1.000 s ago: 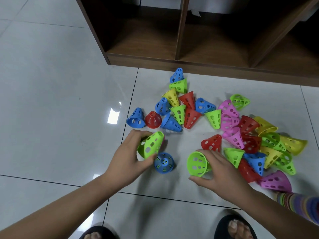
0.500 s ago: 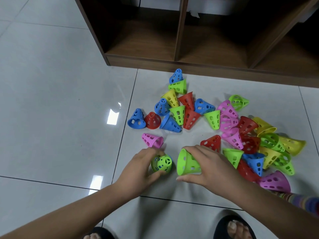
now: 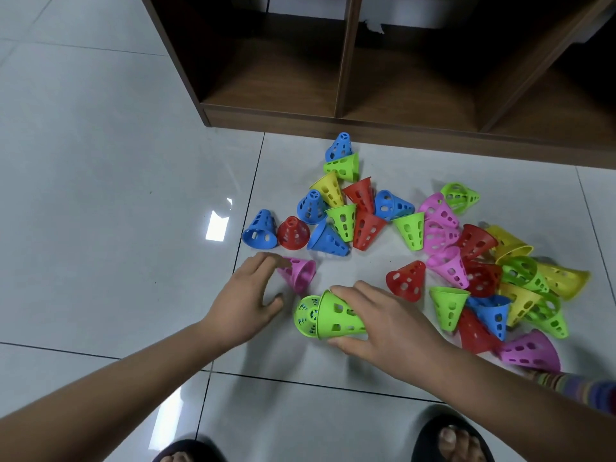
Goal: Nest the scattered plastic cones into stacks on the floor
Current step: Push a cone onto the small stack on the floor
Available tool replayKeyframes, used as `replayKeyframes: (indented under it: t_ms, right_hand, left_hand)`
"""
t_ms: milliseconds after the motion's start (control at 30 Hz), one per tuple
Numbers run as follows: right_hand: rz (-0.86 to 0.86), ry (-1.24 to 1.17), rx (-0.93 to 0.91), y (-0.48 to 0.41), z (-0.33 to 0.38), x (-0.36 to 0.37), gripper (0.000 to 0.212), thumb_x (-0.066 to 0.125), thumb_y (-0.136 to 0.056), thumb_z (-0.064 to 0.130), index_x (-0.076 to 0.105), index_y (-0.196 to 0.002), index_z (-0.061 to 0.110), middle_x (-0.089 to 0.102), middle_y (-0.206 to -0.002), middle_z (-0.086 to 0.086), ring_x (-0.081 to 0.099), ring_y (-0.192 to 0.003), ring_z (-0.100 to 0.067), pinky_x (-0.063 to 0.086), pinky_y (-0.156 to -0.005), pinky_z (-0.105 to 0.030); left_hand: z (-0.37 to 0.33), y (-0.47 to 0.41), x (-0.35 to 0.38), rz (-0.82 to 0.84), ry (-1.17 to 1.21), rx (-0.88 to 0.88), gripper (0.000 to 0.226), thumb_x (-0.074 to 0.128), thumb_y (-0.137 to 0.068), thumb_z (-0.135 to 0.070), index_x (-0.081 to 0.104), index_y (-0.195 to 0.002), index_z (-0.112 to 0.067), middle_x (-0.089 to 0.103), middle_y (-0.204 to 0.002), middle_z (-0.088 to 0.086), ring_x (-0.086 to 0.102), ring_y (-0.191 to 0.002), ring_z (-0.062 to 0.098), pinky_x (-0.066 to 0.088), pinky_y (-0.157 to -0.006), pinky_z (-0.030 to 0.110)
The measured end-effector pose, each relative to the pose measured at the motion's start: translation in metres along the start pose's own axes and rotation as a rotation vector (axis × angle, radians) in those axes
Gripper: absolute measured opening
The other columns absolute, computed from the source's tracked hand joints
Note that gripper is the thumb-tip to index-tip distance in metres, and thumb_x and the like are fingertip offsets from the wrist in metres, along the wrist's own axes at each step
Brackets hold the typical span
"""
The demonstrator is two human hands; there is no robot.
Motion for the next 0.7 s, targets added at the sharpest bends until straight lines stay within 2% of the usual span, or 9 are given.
replayKeyframes:
  t_ms: [167, 267, 333, 400, 533, 600, 700]
  right_hand:
    - [-0.024, -0.062, -0.011, 0.001, 0.004, -0.002, 0.064, 0.066, -0.089, 0.069, 0.051, -0.142, 0.036, 0.053, -0.115, 0.017, 0.055, -0.103, -0.004, 0.048, -0.078, -0.027]
    - [-0.056, -0.123, -0.003, 0.001, 0.004, -0.005, 0.057, 0.069, -0.089, 0.067, 0.053, -0.137, 0.039, 0.051, -0.11, 0.02, 0.045, -0.092, 0.008, 0.039, -0.073, -0.018]
    - [-0.105, -0.13, 0.003, 0.002, -0.002, -0.007, 0.055, 0.067, -0.09, 0.067, 0.057, -0.134, 0.036, 0.053, -0.11, 0.02, 0.043, -0.092, 0.009, 0.044, -0.078, -0.019]
    - [-0.156, -0.11, 0.023, 0.002, -0.015, -0.009, 0.05, 0.063, -0.094, 0.063, 0.061, -0.131, 0.03, 0.055, -0.111, 0.016, 0.047, -0.1, 0.003, 0.05, -0.086, -0.028]
    - [-0.293, 0.051, 0.077, 0.007, -0.055, -0.018, 0.042, 0.073, -0.094, 0.041, 0.067, -0.129, 0.019, 0.058, -0.12, 0.005, 0.055, -0.115, -0.023, 0.05, -0.098, -0.044]
    - [-0.348, 0.123, 0.147, 0.011, -0.079, -0.022, 0.044, 0.077, -0.09, 0.036, 0.068, -0.129, 0.017, 0.058, -0.126, 0.0, 0.055, -0.119, -0.028, 0.048, -0.102, -0.046]
    - [-0.362, 0.18, 0.292, 0.015, -0.113, -0.022, 0.047, 0.077, -0.09, 0.039, 0.067, -0.129, 0.015, 0.058, -0.13, -0.006, 0.054, -0.119, -0.032, 0.049, -0.103, -0.05]
  left_hand:
    - [0.01, -0.02, 0.014, 0.114, -0.188, 0.093, 0.084, 0.078, -0.082, -0.02, 0.041, -0.158, -0.03, 0.04, -0.164, -0.009, 0.046, -0.147, 0.02, 0.049, -0.109, 0.044]
    - [0.017, -0.026, 0.019, 0.144, -0.264, 0.124, 0.084, 0.08, -0.087, -0.025, 0.039, -0.159, -0.031, 0.039, -0.166, -0.009, 0.042, -0.15, 0.02, 0.048, -0.109, 0.042]
    - [0.022, -0.026, 0.021, 0.149, -0.296, 0.131, 0.075, 0.079, -0.089, -0.032, 0.042, -0.156, -0.032, 0.045, -0.16, -0.009, 0.044, -0.147, 0.019, 0.048, -0.107, 0.043]
    - [0.029, -0.024, 0.022, 0.149, -0.313, 0.112, 0.068, 0.076, -0.092, -0.04, 0.046, -0.152, -0.032, 0.051, -0.153, -0.009, 0.048, -0.142, 0.019, 0.047, -0.106, 0.04]
    - [0.042, -0.012, 0.026, 0.136, -0.314, 0.059, 0.057, 0.071, -0.094, -0.053, 0.05, -0.143, -0.033, 0.059, -0.136, -0.01, 0.054, -0.124, 0.02, 0.045, -0.097, 0.036]
    - [0.046, -0.006, 0.027, 0.126, -0.3, 0.041, 0.049, 0.069, -0.093, -0.058, 0.054, -0.132, -0.032, 0.059, -0.123, -0.011, 0.057, -0.111, 0.021, 0.047, -0.088, 0.036]
    - [0.048, 0.0, 0.031, 0.12, -0.287, 0.028, 0.044, 0.066, -0.091, -0.063, 0.057, -0.12, -0.03, 0.059, -0.111, -0.009, 0.059, -0.098, 0.022, 0.049, -0.08, 0.037]
Point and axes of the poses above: each hand's wrist, its own y-axis away from the middle knuckle, its own x-axis out of the palm, z = x × y, the point moved 8 cm from there along -y, towards the middle knuckle
